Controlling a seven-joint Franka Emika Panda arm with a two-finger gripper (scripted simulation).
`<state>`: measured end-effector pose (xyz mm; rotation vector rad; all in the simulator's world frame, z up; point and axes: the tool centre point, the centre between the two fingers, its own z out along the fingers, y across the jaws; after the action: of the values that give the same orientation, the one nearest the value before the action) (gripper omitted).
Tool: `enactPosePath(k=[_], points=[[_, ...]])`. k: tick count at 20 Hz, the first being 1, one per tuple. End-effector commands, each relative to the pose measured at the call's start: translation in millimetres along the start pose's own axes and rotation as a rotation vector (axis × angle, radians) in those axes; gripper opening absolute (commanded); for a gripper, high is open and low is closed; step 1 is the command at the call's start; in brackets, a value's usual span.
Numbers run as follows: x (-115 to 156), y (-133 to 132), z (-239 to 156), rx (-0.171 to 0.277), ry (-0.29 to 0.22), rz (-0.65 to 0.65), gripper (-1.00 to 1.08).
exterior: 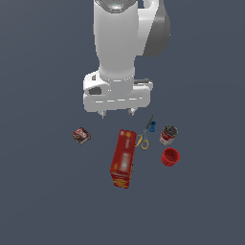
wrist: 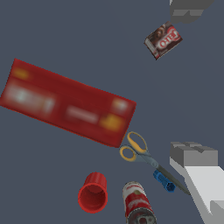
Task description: Pick up a designated object from a clutter of objects.
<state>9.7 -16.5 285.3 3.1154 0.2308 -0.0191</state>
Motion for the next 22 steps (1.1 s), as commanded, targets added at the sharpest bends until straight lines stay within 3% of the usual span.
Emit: enactPosePath(k=[1, 22], points=[[-1, 14, 13, -0.005, -0.002, -0.031, 1.0], [-49, 141, 144, -0.012, -0.011, -0.383, 1.0]])
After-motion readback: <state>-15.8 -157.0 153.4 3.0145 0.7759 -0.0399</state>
